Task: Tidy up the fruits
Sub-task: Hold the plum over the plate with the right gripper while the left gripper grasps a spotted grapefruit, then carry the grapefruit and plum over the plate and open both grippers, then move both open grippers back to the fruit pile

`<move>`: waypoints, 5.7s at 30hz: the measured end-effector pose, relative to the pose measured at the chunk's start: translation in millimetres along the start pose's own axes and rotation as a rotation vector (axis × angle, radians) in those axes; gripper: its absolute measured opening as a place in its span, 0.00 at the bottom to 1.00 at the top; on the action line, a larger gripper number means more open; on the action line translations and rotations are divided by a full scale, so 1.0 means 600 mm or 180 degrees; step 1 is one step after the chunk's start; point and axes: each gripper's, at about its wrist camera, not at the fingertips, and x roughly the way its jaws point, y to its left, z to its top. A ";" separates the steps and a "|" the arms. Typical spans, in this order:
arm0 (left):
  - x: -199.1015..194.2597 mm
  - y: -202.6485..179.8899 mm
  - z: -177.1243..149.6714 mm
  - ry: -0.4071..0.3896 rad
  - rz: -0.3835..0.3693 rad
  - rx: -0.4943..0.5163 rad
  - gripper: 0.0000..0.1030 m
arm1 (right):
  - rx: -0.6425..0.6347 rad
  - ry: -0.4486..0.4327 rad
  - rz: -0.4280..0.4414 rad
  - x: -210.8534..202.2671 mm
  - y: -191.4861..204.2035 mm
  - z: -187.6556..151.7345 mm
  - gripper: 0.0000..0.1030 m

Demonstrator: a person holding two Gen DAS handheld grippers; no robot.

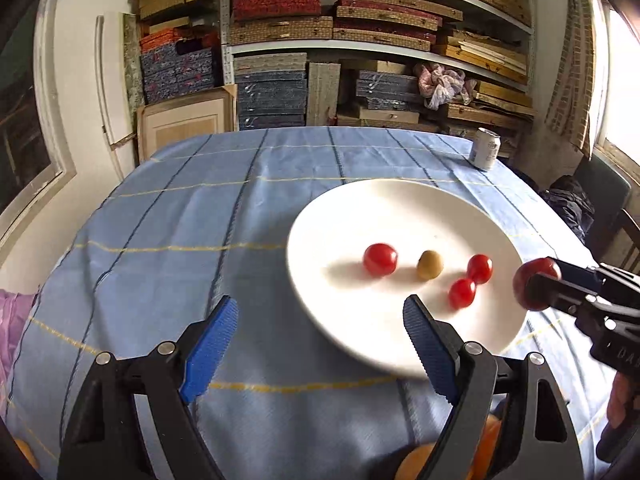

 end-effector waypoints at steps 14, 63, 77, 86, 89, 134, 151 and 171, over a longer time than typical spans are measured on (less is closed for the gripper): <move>-0.003 -0.023 -0.046 0.0219 -0.0150 0.0163 0.83 | 0.0071 0.0115 -0.0043 0.033 -0.023 0.002 0.37; -0.039 -0.038 -0.063 0.0027 -0.0210 0.0395 0.44 | -0.0054 0.0233 -0.0075 0.056 -0.009 -0.013 0.37; 0.066 -0.071 -0.018 0.0226 -0.0306 0.0410 0.44 | -0.0084 0.0298 -0.0155 0.072 -0.022 -0.023 0.38; 0.047 -0.053 -0.003 -0.0055 -0.0140 0.0326 0.97 | -0.0045 0.0051 -0.0351 0.045 -0.028 -0.014 0.96; 0.057 -0.043 -0.006 0.0033 -0.0159 0.0214 0.97 | -0.0008 0.0085 -0.0338 0.047 -0.032 -0.014 0.96; 0.028 -0.047 -0.013 -0.0018 -0.0133 0.0184 0.97 | -0.0136 0.0112 -0.0521 0.033 -0.022 -0.029 0.96; -0.037 -0.032 -0.066 0.0047 -0.0093 0.0291 0.97 | -0.0209 0.0190 -0.0353 -0.026 -0.004 -0.067 0.96; -0.081 0.017 -0.205 0.0401 0.0022 0.0254 0.97 | -0.0599 0.0394 0.0333 -0.022 0.129 -0.146 0.96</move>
